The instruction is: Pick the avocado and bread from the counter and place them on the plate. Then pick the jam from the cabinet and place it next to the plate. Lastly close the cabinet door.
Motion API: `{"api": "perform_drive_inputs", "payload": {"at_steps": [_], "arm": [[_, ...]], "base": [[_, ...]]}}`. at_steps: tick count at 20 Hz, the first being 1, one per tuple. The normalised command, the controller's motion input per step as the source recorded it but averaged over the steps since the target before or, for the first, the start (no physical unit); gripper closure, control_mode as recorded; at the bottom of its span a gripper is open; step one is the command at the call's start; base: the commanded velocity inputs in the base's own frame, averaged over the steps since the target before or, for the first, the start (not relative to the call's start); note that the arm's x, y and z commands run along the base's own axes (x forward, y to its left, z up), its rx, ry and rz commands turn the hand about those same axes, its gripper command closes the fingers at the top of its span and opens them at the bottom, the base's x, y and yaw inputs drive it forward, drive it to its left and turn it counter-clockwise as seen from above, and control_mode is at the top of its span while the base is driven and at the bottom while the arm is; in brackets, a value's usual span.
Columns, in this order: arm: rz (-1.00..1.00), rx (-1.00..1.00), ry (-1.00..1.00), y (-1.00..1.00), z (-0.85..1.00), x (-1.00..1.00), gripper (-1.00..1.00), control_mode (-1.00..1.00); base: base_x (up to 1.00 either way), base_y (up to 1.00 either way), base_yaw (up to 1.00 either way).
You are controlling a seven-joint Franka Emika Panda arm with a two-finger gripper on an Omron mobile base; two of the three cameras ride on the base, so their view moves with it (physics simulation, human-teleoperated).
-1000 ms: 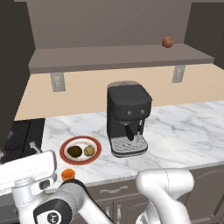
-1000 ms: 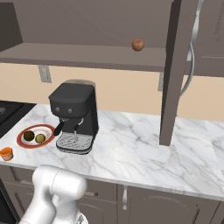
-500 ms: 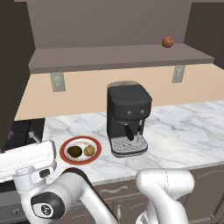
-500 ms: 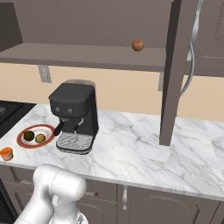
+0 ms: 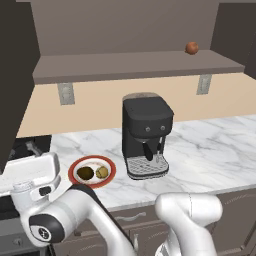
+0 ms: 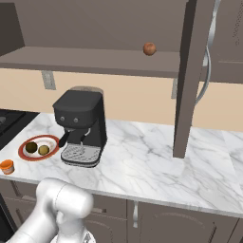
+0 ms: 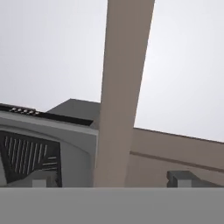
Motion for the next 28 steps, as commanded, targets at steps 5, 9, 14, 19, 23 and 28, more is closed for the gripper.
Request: {"api": "perform_drive_inputs", "payload": {"at_steps": [5,9,14,19,23,28], "arm": [[-0.01,0.0,-0.1,0.02,0.19,0.15,-1.0,-1.0],[0.0,0.02,-0.1,0.0,0.19,0.14,-1.0,-1.0],[0.0,0.05,-0.04,-0.06,0.21,0.09,-1.0,-1.0],[0.1,0.12,0.0,-0.36,0.25,0.01,-1.0,-1.0],[0.12,0.15,0.0,-0.46,0.28,0.0,-1.0,-1.0],[0.08,0.17,0.0,-0.49,0.34,0.0,-1.0,-1.0]], "base": [[0.0,0.0,0.0],[0.0,0.0,0.0],[0.0,0.0,0.0],[0.0,0.0,0.0],[0.0,0.0,0.0],[0.0,0.0,0.0]]}}
